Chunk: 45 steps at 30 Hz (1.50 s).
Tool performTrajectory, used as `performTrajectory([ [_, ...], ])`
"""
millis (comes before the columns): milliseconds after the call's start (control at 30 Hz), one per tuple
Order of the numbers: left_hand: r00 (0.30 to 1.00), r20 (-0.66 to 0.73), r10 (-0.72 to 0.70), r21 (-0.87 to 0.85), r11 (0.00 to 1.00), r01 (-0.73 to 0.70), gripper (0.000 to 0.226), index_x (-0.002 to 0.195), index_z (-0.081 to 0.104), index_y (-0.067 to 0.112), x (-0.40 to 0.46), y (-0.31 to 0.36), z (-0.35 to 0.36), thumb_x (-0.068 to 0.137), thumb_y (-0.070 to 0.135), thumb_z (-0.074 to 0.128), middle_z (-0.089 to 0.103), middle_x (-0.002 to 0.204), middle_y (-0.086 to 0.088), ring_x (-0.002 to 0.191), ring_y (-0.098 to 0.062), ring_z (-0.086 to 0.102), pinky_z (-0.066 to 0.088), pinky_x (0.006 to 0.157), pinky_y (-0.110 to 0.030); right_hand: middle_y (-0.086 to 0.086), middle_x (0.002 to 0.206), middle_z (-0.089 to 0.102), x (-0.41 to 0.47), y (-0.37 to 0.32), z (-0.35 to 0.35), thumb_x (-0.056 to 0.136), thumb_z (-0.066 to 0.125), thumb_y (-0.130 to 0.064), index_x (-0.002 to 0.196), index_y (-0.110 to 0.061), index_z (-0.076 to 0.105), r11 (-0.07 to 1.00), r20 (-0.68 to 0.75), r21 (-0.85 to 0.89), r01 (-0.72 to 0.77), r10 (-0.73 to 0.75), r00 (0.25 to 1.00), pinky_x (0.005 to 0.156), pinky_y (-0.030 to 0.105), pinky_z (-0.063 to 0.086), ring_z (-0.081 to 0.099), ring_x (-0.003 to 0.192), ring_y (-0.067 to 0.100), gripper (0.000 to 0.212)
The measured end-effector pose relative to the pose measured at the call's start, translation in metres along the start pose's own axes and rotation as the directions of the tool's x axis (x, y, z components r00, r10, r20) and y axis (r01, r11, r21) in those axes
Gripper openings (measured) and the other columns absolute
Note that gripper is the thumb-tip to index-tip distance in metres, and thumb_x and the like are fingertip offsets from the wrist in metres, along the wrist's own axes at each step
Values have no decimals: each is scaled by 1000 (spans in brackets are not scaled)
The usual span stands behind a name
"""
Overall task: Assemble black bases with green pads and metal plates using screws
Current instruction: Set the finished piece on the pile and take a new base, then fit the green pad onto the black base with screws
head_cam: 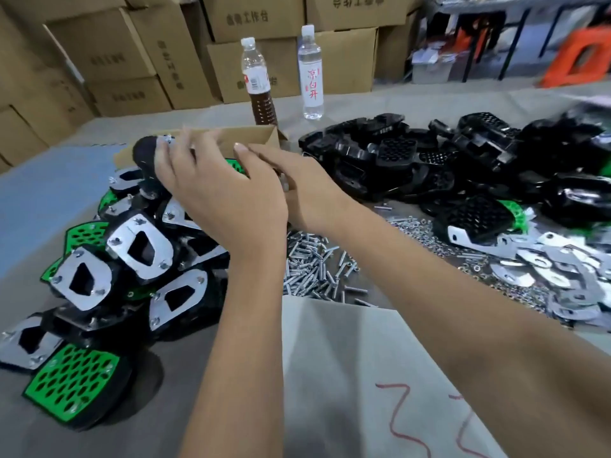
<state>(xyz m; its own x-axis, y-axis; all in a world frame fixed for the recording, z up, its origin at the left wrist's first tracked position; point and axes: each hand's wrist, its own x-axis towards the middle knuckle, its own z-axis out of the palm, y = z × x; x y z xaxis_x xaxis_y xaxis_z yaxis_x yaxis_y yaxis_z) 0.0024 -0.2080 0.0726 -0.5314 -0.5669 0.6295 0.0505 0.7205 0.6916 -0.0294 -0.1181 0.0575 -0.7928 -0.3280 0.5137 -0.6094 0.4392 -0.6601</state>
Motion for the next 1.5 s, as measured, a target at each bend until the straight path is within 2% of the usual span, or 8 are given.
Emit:
performTrajectory([
  [233, 934, 356, 24, -360, 926, 113, 12, 86, 71, 13, -75, 54, 42, 88, 9, 60, 69, 85, 0, 92, -22, 62, 46, 84, -32, 6, 106, 77, -94, 68, -99, 97, 64, -19, 109, -16, 77, 728, -451, -417, -544, 354, 819, 98, 36, 48, 64, 108, 30, 19],
  [400, 775, 631, 29, -311, 925, 218, 15, 80, 73, 15, -124, 74, 70, 89, 9, 62, 67, 74, 7, 79, -17, 62, 45, 73, -27, 21, 132, 60, -129, 96, -138, 89, 63, -69, 138, -11, 52, 242, -526, -603, -761, 596, 606, 112, 46, 31, 47, 130, 39, 77],
  [633, 633, 770, 86, -293, 928, 231, 14, 98, 74, 17, -145, 77, 88, 98, 23, 61, 63, 77, 15, 71, 2, 58, 40, 57, -5, 2, 118, 56, -131, 88, -152, 76, 90, -30, 124, -23, 55, 689, -644, -226, -689, 425, 636, 95, 26, 40, 57, 105, 16, 59],
  [767, 557, 815, 159, -351, 901, 256, 25, 108, 75, 16, -146, 95, 95, 99, 37, 65, 73, 90, 5, 85, -16, 71, 57, 80, -33, -14, 90, 61, -143, 79, -170, 83, 83, -19, 104, -22, 63, 855, -691, 57, -516, 407, 598, 83, 27, 50, 60, 89, 11, 28],
  [933, 346, 924, 164, -335, 784, 523, 26, 104, 73, 8, -172, 123, 92, 101, 33, 66, 73, 91, -5, 78, -24, 70, 63, 79, -42, 14, 94, 71, -179, 81, -202, 84, 83, -21, 94, -15, 69, 749, -626, 580, -321, 662, 413, 90, 53, 61, 69, 89, 29, 19],
  [1067, 111, 982, 150, -175, 538, 824, 13, 104, 70, 1, -207, 152, 87, 104, 10, 61, 75, 96, -15, 79, -31, 74, 67, 71, -39, 0, 86, 70, -210, 92, -232, 97, 69, -41, 94, -16, 68, 718, -743, 287, -634, 584, 325, 85, 41, 54, 67, 87, 20, 25],
  [1233, 88, 991, 103, -131, 550, 825, 6, 95, 64, 2, -235, 164, 92, 100, 3, 66, 70, 115, -23, 97, -36, 74, 66, 67, -36, 19, 141, 49, -261, 108, -280, 90, 74, -46, 137, -16, 52, 80, -826, -167, -983, 532, 183, 108, 51, 36, 36, 137, 40, 60],
  [1500, 160, 984, 73, -174, 522, 835, 4, 100, 66, 3, -221, 154, 97, 100, 1, 64, 72, 106, -15, 78, -27, 76, 67, 69, -40, 23, 145, 45, -257, 112, -303, 78, 91, -13, 149, -18, 44, 283, -763, 14, -959, 623, 173, 110, 45, 43, 49, 129, 39, 84],
])
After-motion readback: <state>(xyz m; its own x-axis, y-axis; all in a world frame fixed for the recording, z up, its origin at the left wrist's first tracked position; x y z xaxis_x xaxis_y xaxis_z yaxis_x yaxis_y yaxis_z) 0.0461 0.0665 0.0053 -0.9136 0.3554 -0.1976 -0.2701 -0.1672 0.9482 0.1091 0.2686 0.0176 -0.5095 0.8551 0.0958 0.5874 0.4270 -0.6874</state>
